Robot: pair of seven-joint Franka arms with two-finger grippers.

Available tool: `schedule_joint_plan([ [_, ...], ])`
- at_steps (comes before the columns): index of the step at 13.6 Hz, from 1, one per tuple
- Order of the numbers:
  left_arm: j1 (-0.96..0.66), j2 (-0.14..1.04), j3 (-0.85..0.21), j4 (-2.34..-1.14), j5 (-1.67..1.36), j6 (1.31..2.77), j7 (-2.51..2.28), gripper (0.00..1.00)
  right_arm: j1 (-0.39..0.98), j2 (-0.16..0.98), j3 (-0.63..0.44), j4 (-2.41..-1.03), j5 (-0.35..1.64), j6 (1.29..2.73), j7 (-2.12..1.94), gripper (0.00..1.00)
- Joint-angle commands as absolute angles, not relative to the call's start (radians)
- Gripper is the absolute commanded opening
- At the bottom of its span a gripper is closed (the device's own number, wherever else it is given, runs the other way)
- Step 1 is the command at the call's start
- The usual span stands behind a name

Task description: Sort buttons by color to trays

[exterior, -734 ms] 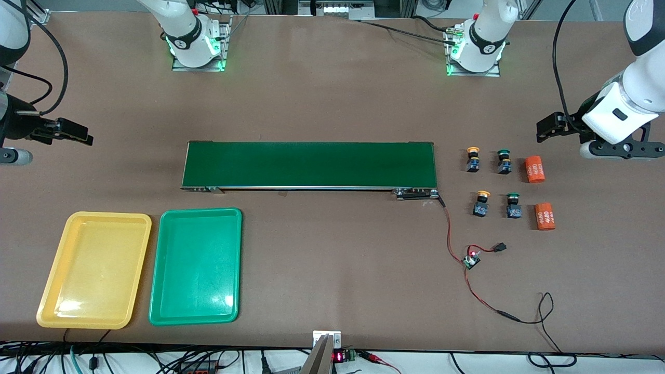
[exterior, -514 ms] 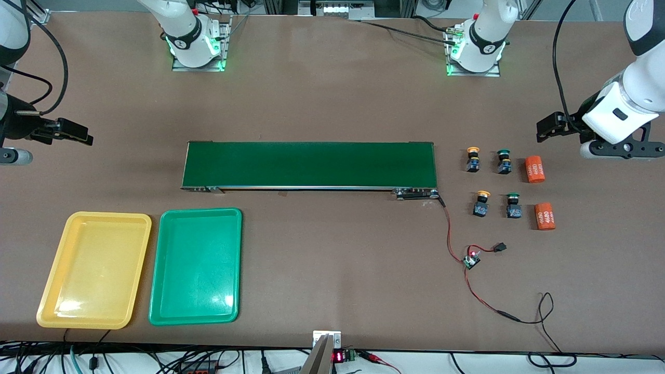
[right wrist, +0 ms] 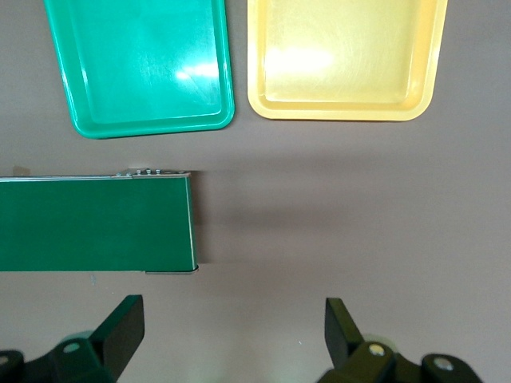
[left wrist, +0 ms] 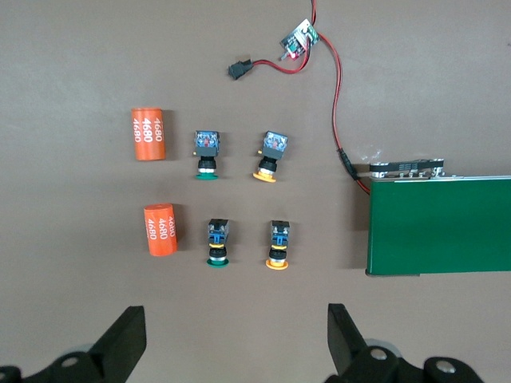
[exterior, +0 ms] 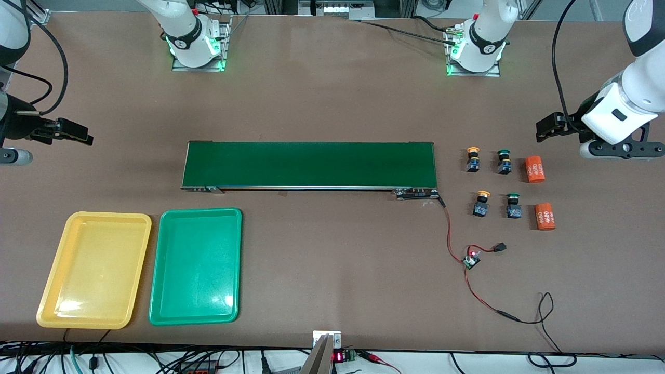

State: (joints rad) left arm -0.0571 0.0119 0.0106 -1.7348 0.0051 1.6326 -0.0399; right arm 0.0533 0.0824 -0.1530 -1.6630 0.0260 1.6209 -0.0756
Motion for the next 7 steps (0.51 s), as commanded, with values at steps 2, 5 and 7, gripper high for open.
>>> schedule_joint_plan([
  [2, -0.057, 0.093, 0.009, -1.743, 0.028, 1.64, -0.055, 1.0, 0.058, 0.074, -0.15, -1.677, 0.038, 1.62, -0.063, 1.0],
  [5, -0.057, 0.178, 0.009, -1.743, 0.028, 1.744, -0.04, 1.0, 0.075, 0.092, -0.15, -1.677, 0.022, 1.614, -0.08, 1.0],
  [7, -0.058, 0.245, 0.009, -1.743, 0.031, 1.842, -0.011, 1.0, 0.074, 0.118, -0.152, -1.677, 0.02, 1.612, -0.078, 1.0],
])
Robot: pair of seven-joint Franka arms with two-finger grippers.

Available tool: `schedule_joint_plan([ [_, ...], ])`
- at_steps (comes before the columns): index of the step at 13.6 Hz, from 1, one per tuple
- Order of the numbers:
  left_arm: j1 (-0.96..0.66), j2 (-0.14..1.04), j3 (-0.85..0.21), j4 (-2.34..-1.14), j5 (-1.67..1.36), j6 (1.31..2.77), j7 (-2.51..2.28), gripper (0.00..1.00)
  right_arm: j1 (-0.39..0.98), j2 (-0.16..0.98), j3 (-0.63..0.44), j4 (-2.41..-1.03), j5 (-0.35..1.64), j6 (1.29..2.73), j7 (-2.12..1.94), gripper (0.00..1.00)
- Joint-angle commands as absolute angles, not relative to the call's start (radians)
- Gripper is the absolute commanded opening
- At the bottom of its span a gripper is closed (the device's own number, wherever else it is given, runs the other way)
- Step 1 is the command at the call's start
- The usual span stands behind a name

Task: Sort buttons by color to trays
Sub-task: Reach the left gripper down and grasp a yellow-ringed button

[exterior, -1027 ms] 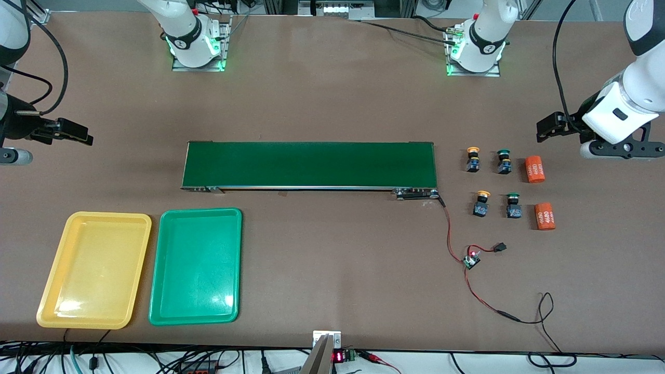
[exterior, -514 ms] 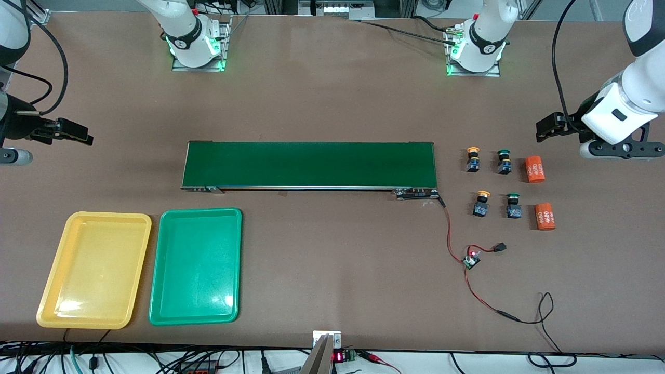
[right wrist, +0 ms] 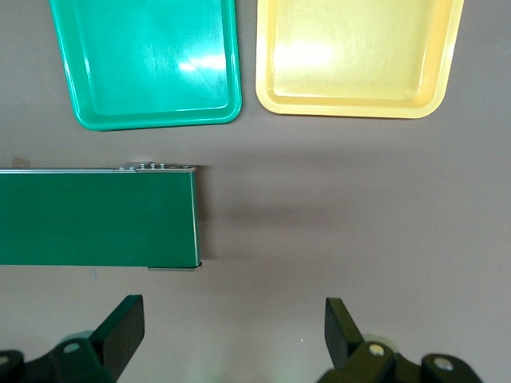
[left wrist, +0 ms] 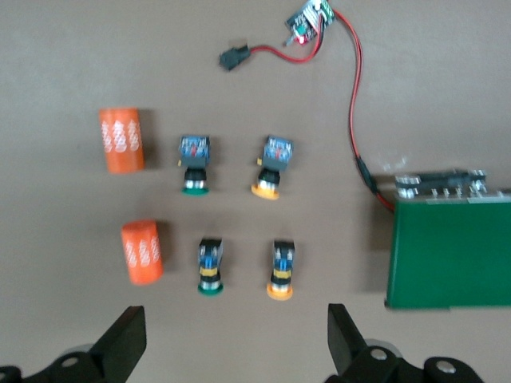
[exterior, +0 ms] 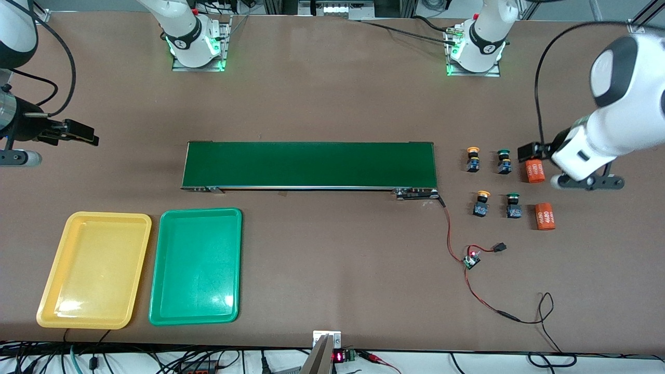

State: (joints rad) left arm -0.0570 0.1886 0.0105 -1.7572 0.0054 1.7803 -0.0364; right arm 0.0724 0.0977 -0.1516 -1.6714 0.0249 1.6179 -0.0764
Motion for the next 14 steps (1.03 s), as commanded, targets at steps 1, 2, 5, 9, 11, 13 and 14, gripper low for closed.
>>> schedule_joint_plan([
  [1, -0.058, 0.274, 0.009, -1.743, 0.034, 1.882, 0.038, 1.0, 0.068, 0.132, -0.152, -1.678, 0.021, 1.605, -0.074, 1.0],
  [2, -0.058, 0.305, 0.009, -1.743, 0.034, 1.922, 0.064, 1.0, 0.064, 0.155, -0.155, -1.677, 0.023, 1.586, -0.077, 1.0],
  [5, -0.061, 0.411, 0.009, -1.744, 0.034, 2.057, 0.101, 1.0, 0.071, 0.166, -0.155, -1.677, 0.023, 1.575, -0.069, 1.0],
  [9, -0.072, 0.512, 0.006, -1.791, 0.034, 2.196, 0.133, 1.0, 0.06, 0.179, -0.16, -1.677, 0.023, 1.574, -0.081, 1.0],
  [11, -0.075, 0.531, -0.003, -1.873, 0.035, 2.334, 0.136, 1.0, 0.054, 0.181, -0.16, -1.675, 0.023, 1.574, -0.083, 1.0],
  [13, -0.075, 0.534, -0.003, -1.934, 0.035, 2.419, 0.152, 1.0, 0.057, 0.181, -0.16, -1.675, 0.023, 1.574, -0.083, 1.0],
  [14, -0.075, 0.544, -0.003, -1.937, 0.035, 2.43, 0.162, 0.99, 0.055, 0.181, -0.16, -1.675, 0.023, 1.574, -0.084, 1.0],
])
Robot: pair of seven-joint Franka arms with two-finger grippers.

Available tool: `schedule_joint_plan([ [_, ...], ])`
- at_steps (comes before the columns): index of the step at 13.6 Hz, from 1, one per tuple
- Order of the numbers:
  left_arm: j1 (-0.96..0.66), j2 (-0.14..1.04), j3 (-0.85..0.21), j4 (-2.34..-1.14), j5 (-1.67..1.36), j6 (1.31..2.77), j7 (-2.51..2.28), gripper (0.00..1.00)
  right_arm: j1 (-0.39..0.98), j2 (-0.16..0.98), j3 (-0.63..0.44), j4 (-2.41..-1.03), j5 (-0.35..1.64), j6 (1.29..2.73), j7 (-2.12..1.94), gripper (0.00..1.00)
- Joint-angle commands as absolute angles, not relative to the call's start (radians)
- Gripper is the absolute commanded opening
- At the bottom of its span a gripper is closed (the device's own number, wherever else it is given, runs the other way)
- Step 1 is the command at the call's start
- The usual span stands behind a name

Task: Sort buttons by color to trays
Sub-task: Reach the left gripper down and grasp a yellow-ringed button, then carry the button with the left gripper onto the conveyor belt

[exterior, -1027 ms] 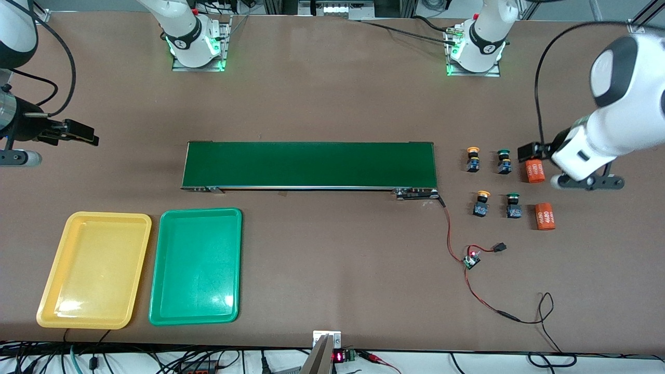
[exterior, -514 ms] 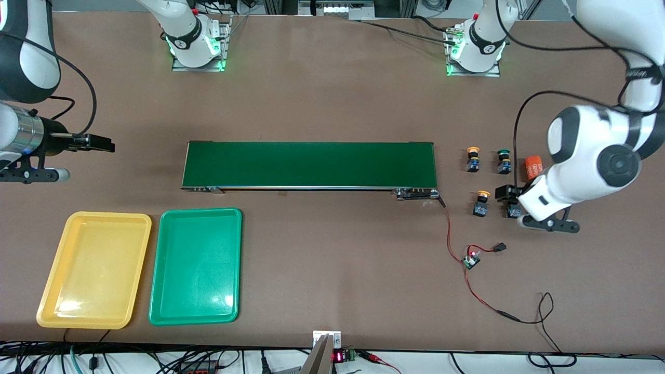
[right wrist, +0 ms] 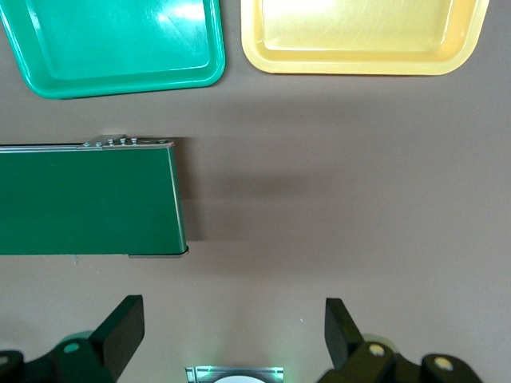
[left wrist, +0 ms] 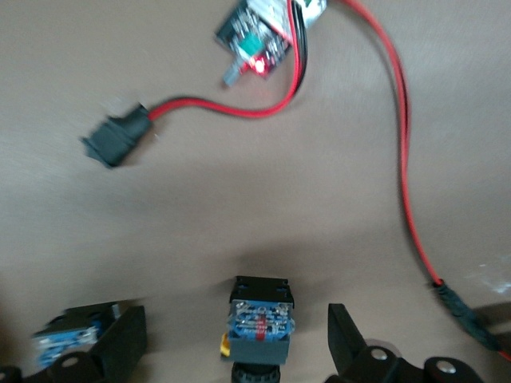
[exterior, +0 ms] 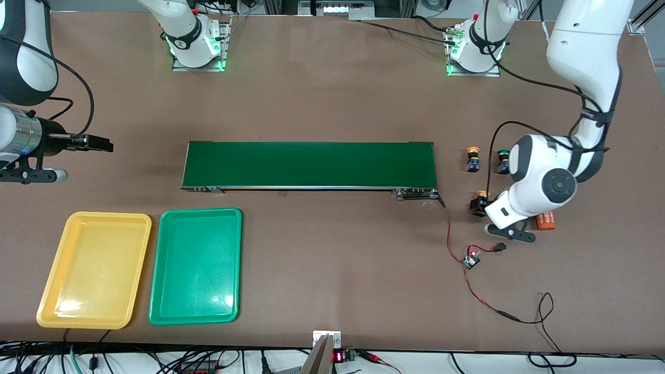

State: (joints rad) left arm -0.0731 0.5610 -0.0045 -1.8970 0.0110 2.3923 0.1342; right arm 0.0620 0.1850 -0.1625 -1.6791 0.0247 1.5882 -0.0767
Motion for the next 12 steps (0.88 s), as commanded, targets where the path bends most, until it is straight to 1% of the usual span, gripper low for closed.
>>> schedule_joint_plan([
  [1, -0.075, 0.552, -0.005, -1.937, 0.035, 2.43, 0.185, 0.94, 0.054, 0.181, -0.16, -1.675, 0.023, 1.572, -0.084, 1.0],
  [5, -0.075, 0.557, -0.015, -1.941, 0.035, 2.427, 0.258, 0.51, 0.052, 0.181, -0.16, -1.675, 0.023, 1.572, -0.1, 1.0],
  [6, -0.074, 0.557, -0.018, -1.937, 0.035, 2.427, 0.262, 0.47, 0.052, 0.181, -0.16, -1.675, 0.023, 1.572, -0.1, 1.0],
  [9, -0.074, 0.552, -0.02, -1.936, 0.035, 2.422, 0.268, 0.26, 0.052, 0.183, -0.16, -1.675, 0.023, 1.572, -0.1, 1.0],
  [10, -0.074, 0.548, -0.024, -1.934, 0.035, 2.418, 0.267, 0.22, 0.048, 0.183, -0.16, -1.675, 0.023, 1.572, -0.1, 1.0],
  [12, -0.068, 0.493, -0.055, -1.928, 0.034, 2.398, 0.258, 0.2, 0.044, 0.187, -0.16, -1.675, 0.023, 1.572, -0.1, 1.0],
])
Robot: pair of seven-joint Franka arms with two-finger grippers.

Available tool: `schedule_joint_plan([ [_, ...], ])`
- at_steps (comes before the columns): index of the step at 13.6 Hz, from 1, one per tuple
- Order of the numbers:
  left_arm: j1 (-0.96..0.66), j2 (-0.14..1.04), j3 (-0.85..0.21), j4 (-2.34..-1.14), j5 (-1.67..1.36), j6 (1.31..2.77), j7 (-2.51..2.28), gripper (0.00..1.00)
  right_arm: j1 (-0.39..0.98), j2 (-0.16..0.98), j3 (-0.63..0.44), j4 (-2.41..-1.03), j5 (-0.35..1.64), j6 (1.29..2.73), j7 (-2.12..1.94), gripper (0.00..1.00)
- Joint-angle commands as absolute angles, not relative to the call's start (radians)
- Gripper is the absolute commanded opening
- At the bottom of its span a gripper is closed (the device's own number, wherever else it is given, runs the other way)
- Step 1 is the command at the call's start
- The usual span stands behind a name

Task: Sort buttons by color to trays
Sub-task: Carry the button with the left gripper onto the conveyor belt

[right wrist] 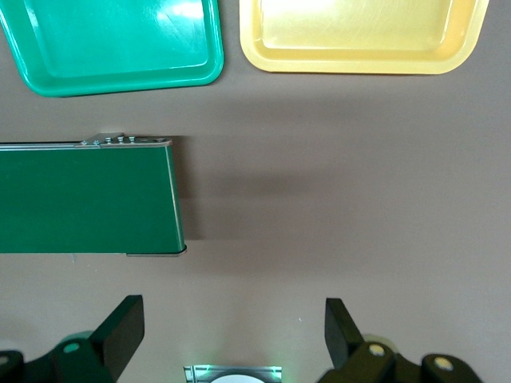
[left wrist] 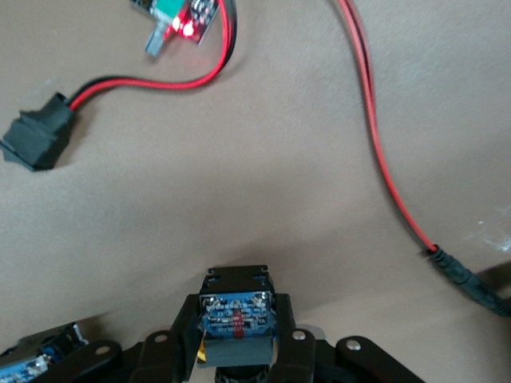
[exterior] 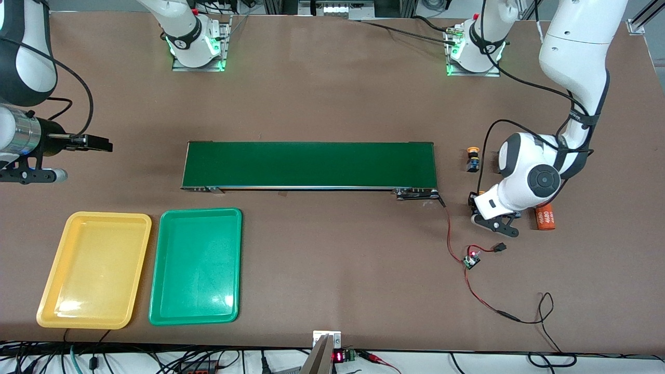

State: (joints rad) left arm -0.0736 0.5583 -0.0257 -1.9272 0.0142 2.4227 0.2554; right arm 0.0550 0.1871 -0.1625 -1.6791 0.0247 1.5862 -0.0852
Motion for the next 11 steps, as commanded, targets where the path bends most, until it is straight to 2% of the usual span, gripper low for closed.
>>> schedule_joint_plan([
  [1, -0.064, 0.464, -0.076, -1.91, 0.034, 2.347, 0.252, 0.2, 0.044, 0.187, -0.16, -1.675, 0.023, 1.572, -0.1, 1.0],
  [4, -0.071, 0.408, -0.118, -1.826, 0.029, 2.116, 0.232, 0.2, 0.044, 0.189, -0.16, -1.675, 0.025, 1.572, -0.097, 1.0],
  [6, -0.071, 0.371, -0.196, -1.83, 0.025, 2.007, 0.088, 0.2, 0.046, 0.187, -0.16, -1.675, 0.025, 1.572, -0.091, 1.0],
  [11, -0.071, 0.365, -0.373, -1.894, 0.025, 2.019, -0.271, 0.2, 0.046, 0.189, -0.16, -1.675, 0.023, 1.572, -0.094, 1.0],
])
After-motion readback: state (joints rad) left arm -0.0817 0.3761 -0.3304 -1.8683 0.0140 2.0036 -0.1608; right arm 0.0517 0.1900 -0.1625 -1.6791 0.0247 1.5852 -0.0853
